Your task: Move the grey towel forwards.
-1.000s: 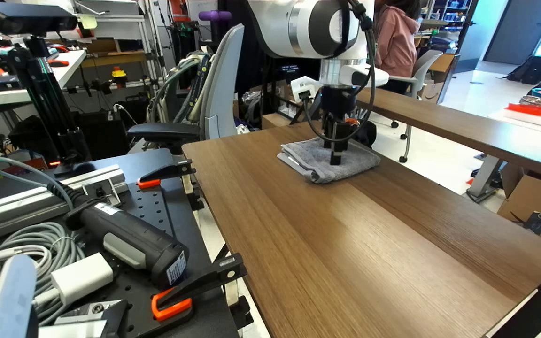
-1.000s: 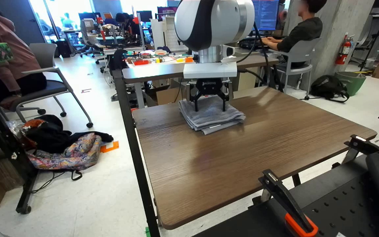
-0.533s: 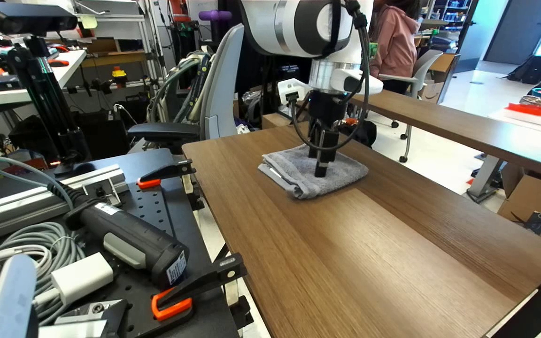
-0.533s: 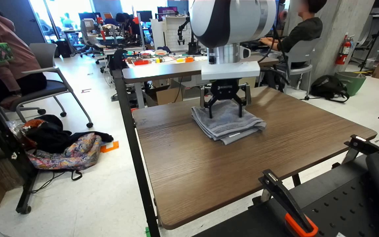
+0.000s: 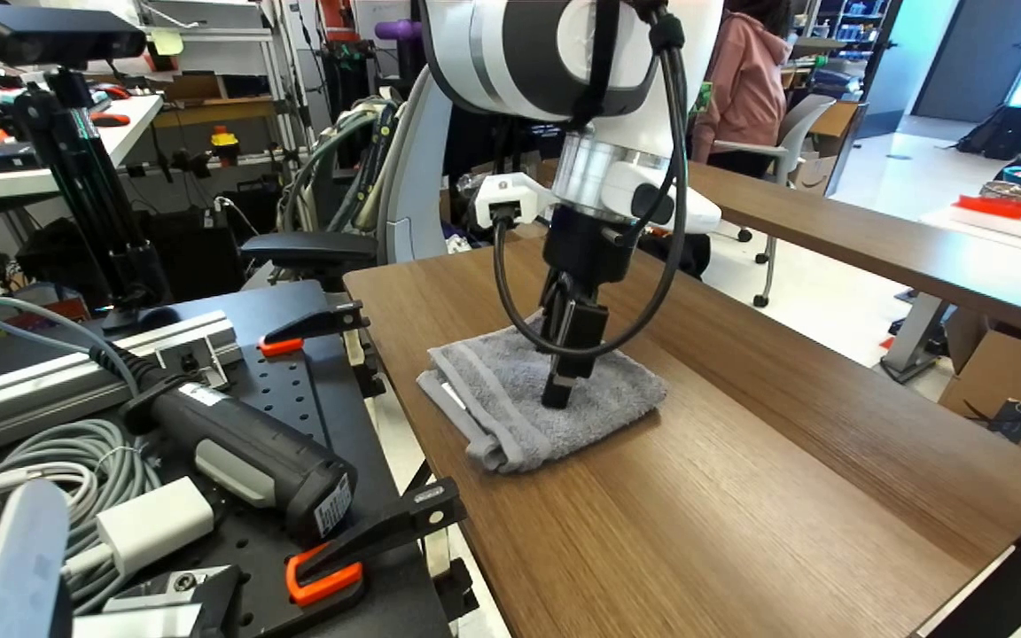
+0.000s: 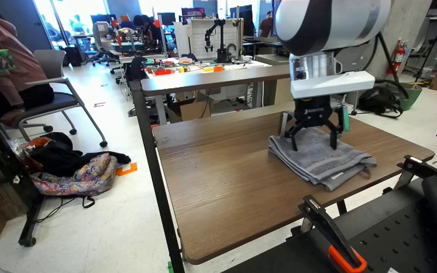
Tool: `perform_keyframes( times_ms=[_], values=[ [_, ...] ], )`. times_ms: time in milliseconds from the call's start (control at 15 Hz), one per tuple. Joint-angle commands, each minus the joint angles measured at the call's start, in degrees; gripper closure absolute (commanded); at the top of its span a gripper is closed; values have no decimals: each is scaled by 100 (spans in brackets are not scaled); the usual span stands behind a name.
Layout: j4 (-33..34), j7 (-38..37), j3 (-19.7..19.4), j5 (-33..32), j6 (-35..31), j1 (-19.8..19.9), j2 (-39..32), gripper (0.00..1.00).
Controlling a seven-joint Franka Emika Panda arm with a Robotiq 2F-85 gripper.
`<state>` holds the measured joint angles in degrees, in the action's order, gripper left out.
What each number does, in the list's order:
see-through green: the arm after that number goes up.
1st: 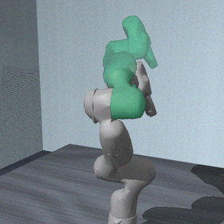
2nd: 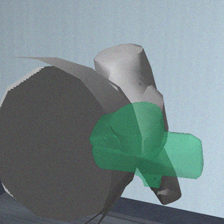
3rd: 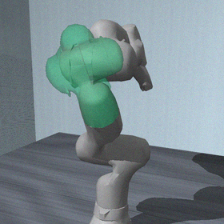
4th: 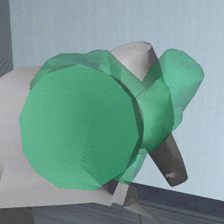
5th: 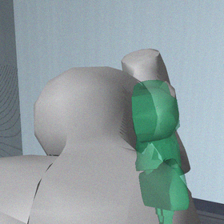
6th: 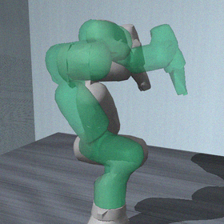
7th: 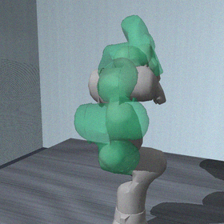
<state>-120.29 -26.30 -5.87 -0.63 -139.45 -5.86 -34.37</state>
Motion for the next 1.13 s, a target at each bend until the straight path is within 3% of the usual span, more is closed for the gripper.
perform_keyframes(
  times_ms=[0,267,667,800,867,1067],
  values=[
    [-698,237,-163,-79,38,76,504,0],
    [-990,202,-273,-212,7,33,846,0],
    [-1262,69,-151,-305,220,-47,2106,0],
    [-1498,23,-186,-692,314,-75,2413,0],
    [-1104,107,-66,-438,237,58,1956,0],
    [-1383,88,-37,-596,304,88,2313,0]
  ],
)
